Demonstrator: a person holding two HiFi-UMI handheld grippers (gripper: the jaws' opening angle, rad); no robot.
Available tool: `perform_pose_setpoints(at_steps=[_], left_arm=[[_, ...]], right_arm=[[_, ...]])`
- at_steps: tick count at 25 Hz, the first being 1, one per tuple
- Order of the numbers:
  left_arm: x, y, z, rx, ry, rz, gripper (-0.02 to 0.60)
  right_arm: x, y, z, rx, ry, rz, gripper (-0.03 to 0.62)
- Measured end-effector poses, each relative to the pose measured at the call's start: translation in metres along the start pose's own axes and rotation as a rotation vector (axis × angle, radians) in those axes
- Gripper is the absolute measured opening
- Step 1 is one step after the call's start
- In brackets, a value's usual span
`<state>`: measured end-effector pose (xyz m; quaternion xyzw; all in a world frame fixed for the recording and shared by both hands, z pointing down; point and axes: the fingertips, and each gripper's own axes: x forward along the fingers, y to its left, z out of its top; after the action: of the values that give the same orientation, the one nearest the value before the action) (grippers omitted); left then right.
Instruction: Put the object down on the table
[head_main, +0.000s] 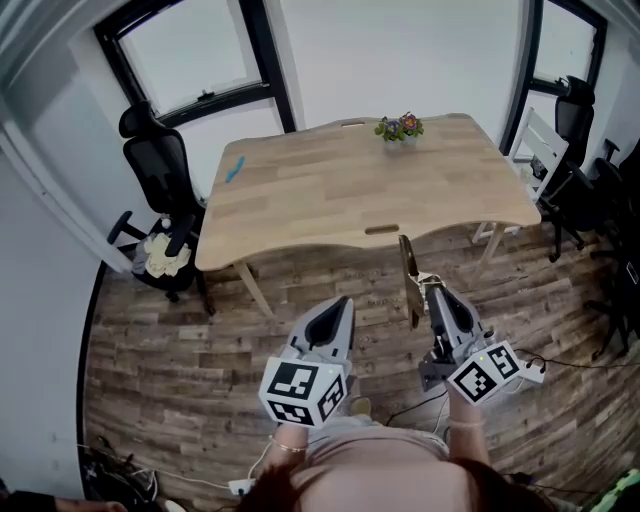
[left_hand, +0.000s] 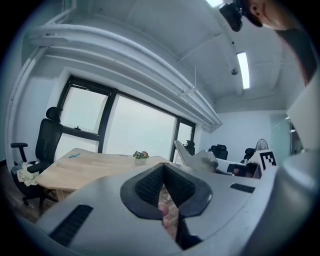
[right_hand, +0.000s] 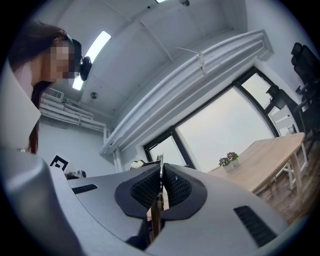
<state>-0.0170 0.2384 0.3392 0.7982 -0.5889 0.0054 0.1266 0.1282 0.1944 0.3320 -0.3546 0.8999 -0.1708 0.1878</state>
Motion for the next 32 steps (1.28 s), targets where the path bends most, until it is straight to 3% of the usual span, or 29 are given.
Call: perform_pose_setpoints(at_steps=[10,32], left_arm=[[0.021,0.036,0.006,-0.011,0.000,-0.036,0.000],[0.058,0.053,0.009,-0.031,-0.005,-0.086,0.000]], right_arm=[[0.033,-0.002,-0.007,-0.016,-0.013,-0.012,0.002],[0.060,-0.022,-0.013,-0.053,0.016,-0.043,0.002]])
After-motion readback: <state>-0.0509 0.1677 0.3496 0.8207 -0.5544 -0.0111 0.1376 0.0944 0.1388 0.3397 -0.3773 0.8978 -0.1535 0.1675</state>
